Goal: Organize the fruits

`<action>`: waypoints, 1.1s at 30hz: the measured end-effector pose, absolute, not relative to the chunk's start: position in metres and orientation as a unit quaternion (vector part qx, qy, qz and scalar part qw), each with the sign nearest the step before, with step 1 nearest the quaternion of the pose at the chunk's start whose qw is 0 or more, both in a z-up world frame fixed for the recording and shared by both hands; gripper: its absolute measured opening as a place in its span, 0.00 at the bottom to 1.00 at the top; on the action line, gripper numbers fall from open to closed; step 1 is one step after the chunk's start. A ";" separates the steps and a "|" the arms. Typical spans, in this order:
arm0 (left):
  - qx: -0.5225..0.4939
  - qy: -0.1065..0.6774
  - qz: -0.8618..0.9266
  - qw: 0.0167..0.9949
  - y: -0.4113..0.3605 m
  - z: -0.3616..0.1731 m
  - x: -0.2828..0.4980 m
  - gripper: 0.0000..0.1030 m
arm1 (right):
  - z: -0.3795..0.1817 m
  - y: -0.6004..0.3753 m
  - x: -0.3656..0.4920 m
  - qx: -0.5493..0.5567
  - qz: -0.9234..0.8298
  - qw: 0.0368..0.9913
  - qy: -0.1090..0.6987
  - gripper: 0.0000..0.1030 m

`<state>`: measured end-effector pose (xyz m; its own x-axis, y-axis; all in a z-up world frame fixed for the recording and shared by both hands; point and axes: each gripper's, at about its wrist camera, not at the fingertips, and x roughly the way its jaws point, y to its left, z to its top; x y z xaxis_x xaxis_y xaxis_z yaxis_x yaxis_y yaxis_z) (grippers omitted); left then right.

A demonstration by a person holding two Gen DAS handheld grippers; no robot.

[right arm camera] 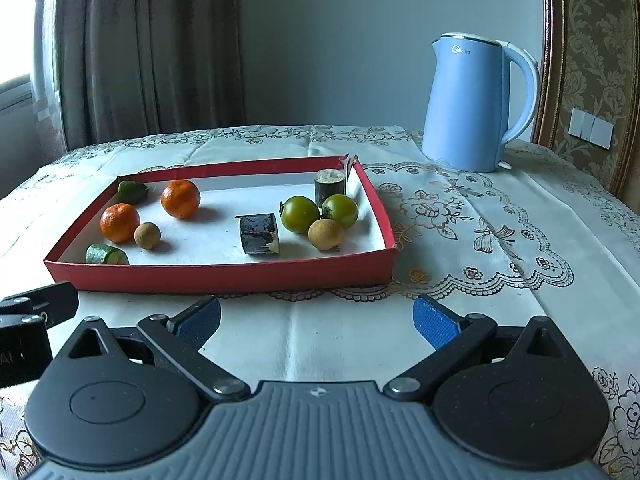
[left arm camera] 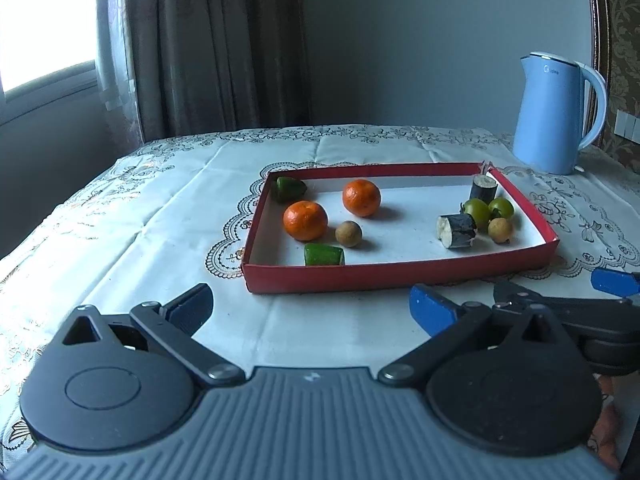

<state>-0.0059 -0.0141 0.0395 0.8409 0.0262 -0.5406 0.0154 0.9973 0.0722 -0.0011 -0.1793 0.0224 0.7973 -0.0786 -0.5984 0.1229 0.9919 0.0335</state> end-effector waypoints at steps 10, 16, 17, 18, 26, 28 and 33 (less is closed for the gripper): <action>0.034 0.288 0.003 0.957 -0.012 0.037 -0.003 1.00 | 0.019 -0.179 0.003 0.037 -0.051 0.946 0.318 1.00; 0.038 0.290 0.001 0.956 -0.014 0.035 -0.002 1.00 | 0.017 -0.177 0.007 0.037 -0.049 0.945 0.323 1.00; 0.037 0.291 0.002 0.956 -0.014 0.035 -0.001 1.00 | 0.017 -0.177 0.007 0.037 -0.049 0.945 0.322 1.00; 0.037 0.291 0.001 0.956 -0.015 0.034 -0.001 1.00 | 0.017 -0.177 0.007 0.036 -0.049 0.945 0.322 1.00; 0.039 0.293 0.000 0.955 -0.016 0.033 0.001 1.00 | 0.013 -0.180 0.012 0.042 -0.048 0.942 0.330 1.00; 0.040 0.294 -0.001 0.955 -0.017 0.032 0.002 1.00 | 0.013 -0.180 0.012 0.040 -0.048 0.942 0.330 1.00; 0.045 0.290 -0.001 0.956 -0.018 0.031 0.003 1.00 | 0.012 -0.178 0.014 0.038 -0.046 0.942 0.331 1.00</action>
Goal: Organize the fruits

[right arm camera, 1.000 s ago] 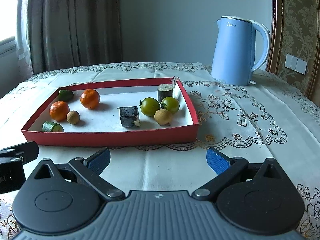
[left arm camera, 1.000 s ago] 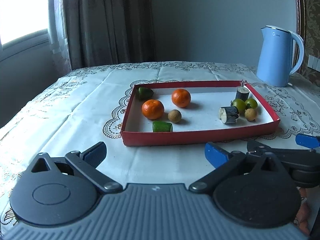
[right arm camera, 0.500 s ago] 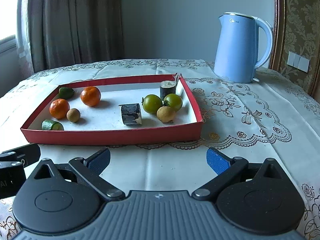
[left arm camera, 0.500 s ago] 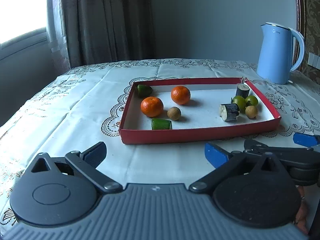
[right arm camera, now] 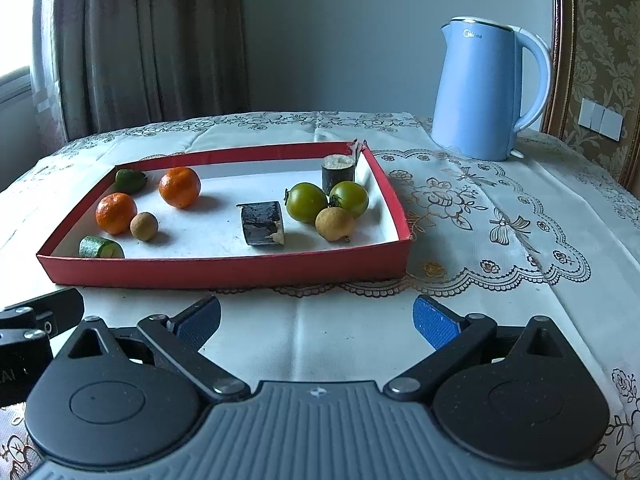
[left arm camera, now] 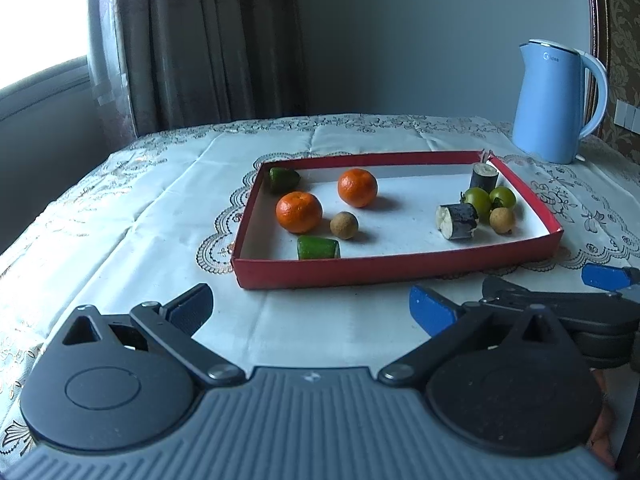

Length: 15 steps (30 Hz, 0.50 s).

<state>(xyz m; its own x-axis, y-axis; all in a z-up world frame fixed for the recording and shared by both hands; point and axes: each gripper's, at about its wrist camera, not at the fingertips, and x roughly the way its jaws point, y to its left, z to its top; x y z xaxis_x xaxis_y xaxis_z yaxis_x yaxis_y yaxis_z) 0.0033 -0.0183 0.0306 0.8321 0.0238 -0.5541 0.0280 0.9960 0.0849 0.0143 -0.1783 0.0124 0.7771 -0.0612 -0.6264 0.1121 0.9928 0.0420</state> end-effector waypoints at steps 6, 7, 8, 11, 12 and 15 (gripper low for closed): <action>0.039 0.293 -0.012 0.955 -0.019 0.029 0.005 1.00 | 0.011 -0.180 0.016 0.039 -0.048 0.941 0.332 1.00; 0.036 0.294 -0.016 0.955 -0.019 0.029 0.006 1.00 | 0.011 -0.179 0.016 0.038 -0.049 0.941 0.331 1.00; 0.032 0.295 -0.018 0.955 -0.018 0.029 0.006 1.00 | 0.011 -0.179 0.016 0.037 -0.051 0.942 0.330 1.00; 0.027 0.289 -0.021 0.957 -0.018 0.030 0.006 1.00 | 0.012 -0.179 0.015 0.037 -0.054 0.943 0.325 1.00; 0.029 0.285 -0.019 0.958 -0.019 0.030 0.005 1.00 | 0.013 -0.179 0.015 0.037 -0.055 0.944 0.324 1.00; 0.050 0.264 -0.004 0.963 -0.023 0.030 0.001 1.00 | 0.012 -0.179 0.016 0.036 -0.057 0.944 0.323 1.00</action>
